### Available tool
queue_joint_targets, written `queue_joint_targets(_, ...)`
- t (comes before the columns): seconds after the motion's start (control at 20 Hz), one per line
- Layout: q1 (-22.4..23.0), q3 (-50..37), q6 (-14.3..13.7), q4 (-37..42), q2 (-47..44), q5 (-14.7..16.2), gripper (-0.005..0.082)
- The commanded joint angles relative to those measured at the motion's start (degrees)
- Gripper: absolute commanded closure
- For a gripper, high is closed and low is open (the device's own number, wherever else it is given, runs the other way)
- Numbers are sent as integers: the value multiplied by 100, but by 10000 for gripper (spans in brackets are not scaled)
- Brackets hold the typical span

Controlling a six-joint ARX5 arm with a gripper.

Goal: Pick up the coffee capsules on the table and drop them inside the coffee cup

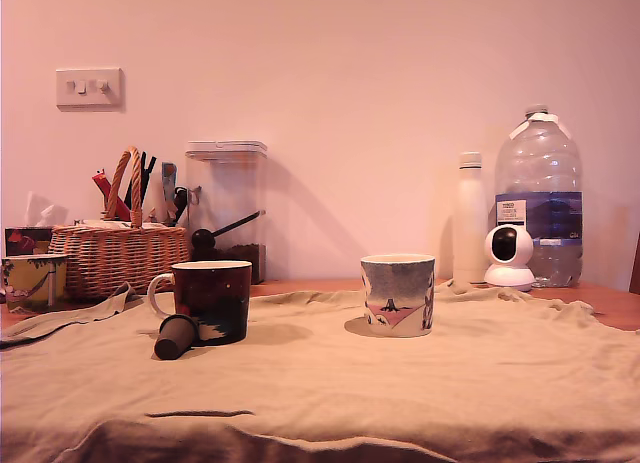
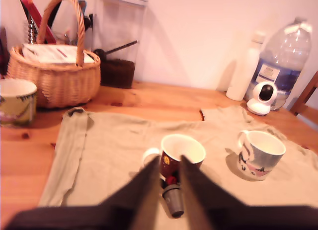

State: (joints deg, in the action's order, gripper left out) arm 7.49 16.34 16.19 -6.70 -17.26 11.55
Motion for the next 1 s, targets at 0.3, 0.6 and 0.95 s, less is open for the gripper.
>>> queue_joint_targets(0.3, 428, -107, -129, 745, -833, -92, 238)
queue_joint_targets(0.6, 780, -570, -313, 1910, -1379, -365, 238)
queue_joint_targets(0.95, 1169, -909, -466, 3364, -2437, -828, 238)
